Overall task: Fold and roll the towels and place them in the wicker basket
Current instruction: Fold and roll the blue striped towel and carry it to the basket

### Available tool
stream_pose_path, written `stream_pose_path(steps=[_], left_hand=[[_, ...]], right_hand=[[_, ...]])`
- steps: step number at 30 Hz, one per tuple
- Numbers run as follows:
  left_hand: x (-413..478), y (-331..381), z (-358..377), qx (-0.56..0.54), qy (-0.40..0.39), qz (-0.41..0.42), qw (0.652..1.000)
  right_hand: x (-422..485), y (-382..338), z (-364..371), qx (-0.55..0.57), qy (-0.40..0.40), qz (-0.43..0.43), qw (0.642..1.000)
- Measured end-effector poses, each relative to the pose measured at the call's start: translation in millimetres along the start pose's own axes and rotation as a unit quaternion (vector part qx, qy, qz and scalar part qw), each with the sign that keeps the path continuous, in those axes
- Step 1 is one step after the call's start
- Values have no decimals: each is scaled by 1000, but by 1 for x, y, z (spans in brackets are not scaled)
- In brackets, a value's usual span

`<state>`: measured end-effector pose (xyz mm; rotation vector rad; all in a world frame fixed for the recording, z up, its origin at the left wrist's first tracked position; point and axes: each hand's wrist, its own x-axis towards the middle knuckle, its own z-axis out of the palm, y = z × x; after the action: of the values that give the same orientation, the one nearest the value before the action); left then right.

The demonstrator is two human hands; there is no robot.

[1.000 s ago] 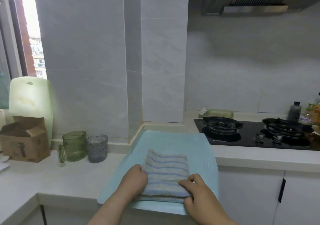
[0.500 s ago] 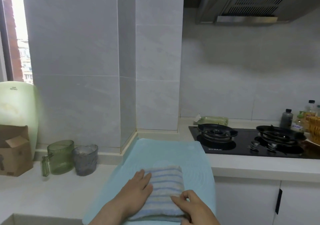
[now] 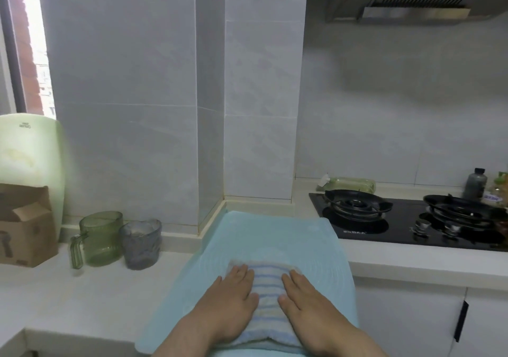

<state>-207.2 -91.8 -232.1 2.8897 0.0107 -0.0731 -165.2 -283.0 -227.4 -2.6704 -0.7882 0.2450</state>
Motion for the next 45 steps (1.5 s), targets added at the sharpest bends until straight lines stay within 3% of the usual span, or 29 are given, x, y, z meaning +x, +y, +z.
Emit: stream_pose_path(steps=[8, 12, 16, 18, 20, 21, 24, 27, 29, 31, 33, 36, 39, 41, 43, 45], left_hand=[[-6, -9, -1, -40, 5, 12, 999], [-6, -7, 2, -40, 15, -11, 999], [-10, -4, 4, -47, 34, -17, 998], [-15, -4, 5, -75, 65, -30, 995], [-21, -4, 7, -106, 96, -48, 989], [-22, -4, 8, -110, 106, -53, 987], [-27, -4, 7, -121, 162, -46, 978], [-28, -9, -6, -160, 253, -15, 954], [-23, -10, -23, -205, 302, 29, 931], [-20, -7, -50, -317, 270, 60, 907], [-14, -8, -69, -423, 179, 99, 883], [-6, -17, -78, -491, 79, 107, 861], [-2, -21, -74, -557, 31, 112, 822], [0, -18, -71, -599, 28, 125, 791], [4, -17, -65, -656, 47, 113, 745], [8, -20, -58, -718, 64, 78, 688]], right_hand=[[-5, 3, 2, -5, 20, 8, 1000], [-10, 2, 3, 139, 113, 54, 982], [-3, -9, -6, 342, 233, 167, 895], [3, -13, -11, 459, 214, 211, 836], [7, -19, -19, 568, 137, 221, 781], [7, -22, -21, 584, 97, 223, 774], [9, -26, -30, 485, 95, 187, 849], [5, -36, -58, 356, 138, 58, 923], [0, -46, -85, 256, 142, -27, 956], [-6, -58, -113, 183, 130, -94, 970], [-9, -68, -132, 159, 110, -134, 972], [-8, -70, -140, 131, 112, -148, 974], [0, -64, -131, 141, 130, -162, 968], [7, -57, -119, 179, 187, -152, 954], [18, -37, -99, 293, 277, -92, 910], [28, -20, -73, 477, 255, -28, 841]])
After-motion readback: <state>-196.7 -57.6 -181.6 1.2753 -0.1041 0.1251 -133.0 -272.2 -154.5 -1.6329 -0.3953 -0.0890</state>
